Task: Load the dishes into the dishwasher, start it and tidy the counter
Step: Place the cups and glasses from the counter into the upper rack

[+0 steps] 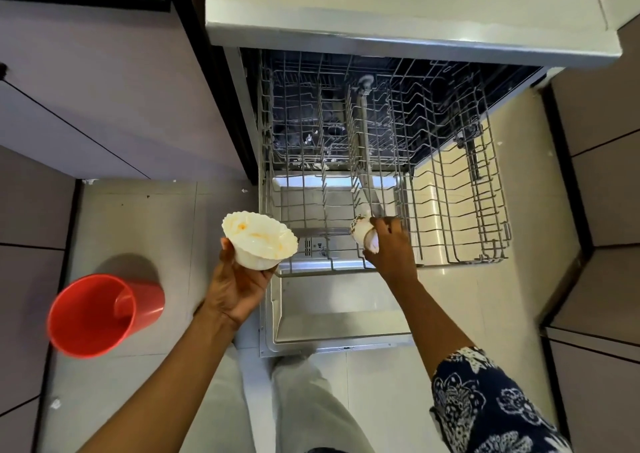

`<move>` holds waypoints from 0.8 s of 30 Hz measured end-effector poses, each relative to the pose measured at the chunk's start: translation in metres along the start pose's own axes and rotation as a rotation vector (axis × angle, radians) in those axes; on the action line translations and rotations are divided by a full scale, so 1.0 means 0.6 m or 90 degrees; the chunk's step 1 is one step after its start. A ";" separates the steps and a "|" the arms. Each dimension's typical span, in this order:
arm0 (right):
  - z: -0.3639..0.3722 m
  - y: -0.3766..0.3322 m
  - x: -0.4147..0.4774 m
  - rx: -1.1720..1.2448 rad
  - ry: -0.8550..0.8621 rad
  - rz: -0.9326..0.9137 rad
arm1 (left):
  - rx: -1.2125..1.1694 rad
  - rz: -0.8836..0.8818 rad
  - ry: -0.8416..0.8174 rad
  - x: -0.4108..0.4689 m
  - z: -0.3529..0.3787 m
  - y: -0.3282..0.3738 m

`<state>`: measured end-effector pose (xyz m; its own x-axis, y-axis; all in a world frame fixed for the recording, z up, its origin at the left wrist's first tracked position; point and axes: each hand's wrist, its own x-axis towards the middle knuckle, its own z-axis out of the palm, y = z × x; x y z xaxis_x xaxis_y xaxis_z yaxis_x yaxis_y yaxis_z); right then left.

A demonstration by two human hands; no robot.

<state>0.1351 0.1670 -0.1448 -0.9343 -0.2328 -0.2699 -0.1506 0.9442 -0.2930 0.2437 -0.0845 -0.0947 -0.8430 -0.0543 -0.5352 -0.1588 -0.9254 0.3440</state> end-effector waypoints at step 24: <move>-0.026 0.010 0.061 -0.044 -0.126 -0.065 | 0.015 -0.033 -0.041 0.050 -0.001 0.006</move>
<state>0.0950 0.1680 -0.1423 -0.8322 -0.3633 -0.4189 -0.2697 0.9253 -0.2667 0.2183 -0.0899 -0.1100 -0.8646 0.0192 -0.5021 -0.2153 -0.9170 0.3358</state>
